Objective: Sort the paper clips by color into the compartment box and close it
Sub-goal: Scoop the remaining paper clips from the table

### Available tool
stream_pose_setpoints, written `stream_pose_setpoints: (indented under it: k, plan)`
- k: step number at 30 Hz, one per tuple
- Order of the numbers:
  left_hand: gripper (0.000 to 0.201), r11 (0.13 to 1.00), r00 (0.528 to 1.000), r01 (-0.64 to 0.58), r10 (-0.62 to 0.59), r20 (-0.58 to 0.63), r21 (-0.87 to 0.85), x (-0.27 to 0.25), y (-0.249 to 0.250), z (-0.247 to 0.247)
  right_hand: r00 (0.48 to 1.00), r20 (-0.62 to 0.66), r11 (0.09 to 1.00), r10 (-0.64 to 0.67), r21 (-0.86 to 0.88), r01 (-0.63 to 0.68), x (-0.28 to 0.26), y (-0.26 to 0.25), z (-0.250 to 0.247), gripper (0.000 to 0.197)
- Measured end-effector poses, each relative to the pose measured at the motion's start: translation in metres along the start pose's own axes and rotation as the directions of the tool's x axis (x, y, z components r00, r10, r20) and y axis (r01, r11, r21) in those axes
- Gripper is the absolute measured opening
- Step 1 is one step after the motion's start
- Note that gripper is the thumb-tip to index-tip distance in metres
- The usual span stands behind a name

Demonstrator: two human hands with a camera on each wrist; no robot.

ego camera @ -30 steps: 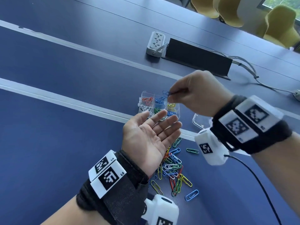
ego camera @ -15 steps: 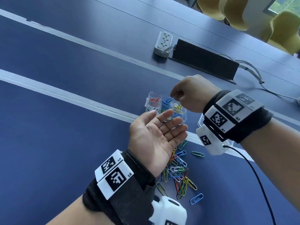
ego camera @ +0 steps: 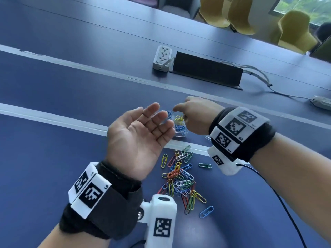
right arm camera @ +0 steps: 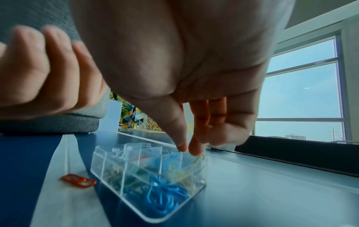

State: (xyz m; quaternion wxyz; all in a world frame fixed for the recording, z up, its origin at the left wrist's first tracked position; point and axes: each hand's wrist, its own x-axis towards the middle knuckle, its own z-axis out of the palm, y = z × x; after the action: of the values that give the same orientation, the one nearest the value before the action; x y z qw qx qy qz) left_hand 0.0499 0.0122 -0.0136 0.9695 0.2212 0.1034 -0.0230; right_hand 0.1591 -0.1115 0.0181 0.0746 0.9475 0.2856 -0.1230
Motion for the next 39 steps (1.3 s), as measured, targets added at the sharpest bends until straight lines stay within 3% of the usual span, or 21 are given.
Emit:
stream_pose_setpoints:
  k: [6,10,13,15,17,18,19,21,24,27,29,32,34,35,39]
  plan:
    - [0.025,0.934,0.984,-0.174,0.156,0.082,0.312,-0.017,0.035,0.021,0.992,-0.069,0.975,-0.105,-0.201,0.089,-0.015,-0.002,0.007,0.045]
    - [0.026,0.753,0.963,-0.269,0.230,0.143,0.600,-0.014,0.055,0.038,0.991,-0.041,0.966,-0.124,-0.235,0.112,-0.013,-0.006,0.007,0.041]
    - [0.023,0.419,0.972,-0.222,0.167,0.166,0.880,-0.002,0.055,0.036,0.994,-0.027,0.985,-0.108,-0.141,0.103,-0.015,-0.006,0.003,0.048]
    - [0.017,0.056,0.985,-0.169,0.036,0.167,0.984,0.005,0.052,0.028,0.992,-0.054,0.993,-0.110,-0.041,0.108,-0.022,-0.003,-0.004,0.051]
    - [0.012,-0.335,0.985,-0.157,-0.114,0.126,0.929,0.008,0.047,0.020,0.986,-0.067,0.987,-0.155,0.019,0.157,-0.034,0.000,-0.007,0.050]
    - [0.018,-0.490,0.981,-0.163,-0.175,0.087,0.856,0.009,0.043,0.018,0.980,-0.056,0.980,-0.192,0.034,0.194,-0.041,0.001,-0.006,0.049]
    - [0.026,-0.600,0.973,-0.179,-0.223,0.051,0.780,0.009,0.039,0.017,0.974,-0.031,0.973,-0.225,0.047,0.226,-0.048,0.000,-0.004,0.049]
    - [0.040,-0.722,0.956,-0.235,-0.291,0.023,0.651,0.009,0.029,0.016,0.965,0.047,0.964,-0.259,0.072,0.255,-0.062,-0.003,0.003,0.052]
    - [0.052,-0.797,0.939,-0.295,-0.344,0.006,0.527,0.008,0.017,0.011,0.959,0.099,0.964,-0.265,0.040,0.262,-0.076,-0.007,0.021,0.047]
    - [0.055,-0.813,0.937,-0.309,-0.350,0.009,0.494,-0.002,0.008,0.008,0.963,0.078,0.966,-0.258,0.051,0.254,-0.088,-0.016,0.033,0.036]
    - [0.055,-0.768,0.923,-0.345,-0.383,0.044,0.540,-0.014,0.004,0.006,0.957,0.079,0.958,-0.280,0.091,0.272,-0.097,-0.020,0.038,0.034]
    - [0.055,-0.632,0.881,-0.400,-0.466,0.086,0.664,-0.035,0.001,0.006,0.934,0.117,0.933,-0.337,0.174,0.314,-0.110,-0.016,0.038,0.034]
    - [0.068,-0.588,0.871,-0.392,-0.485,0.079,0.708,-0.044,0.003,0.005,0.938,0.138,0.931,-0.318,0.232,0.281,-0.115,-0.004,0.032,0.041]
    - [0.080,-0.606,0.877,-0.382,-0.477,0.066,0.698,-0.047,0.005,0.004,0.950,0.147,0.941,-0.276,0.245,0.235,-0.118,0.004,0.028,0.049]
    - [0.125,-0.766,0.906,-0.316,-0.418,-0.061,0.560,-0.050,0.007,-0.003,0.959,0.278,0.992,-0.063,0.121,0.030,-0.126,0.020,0.033,0.100]
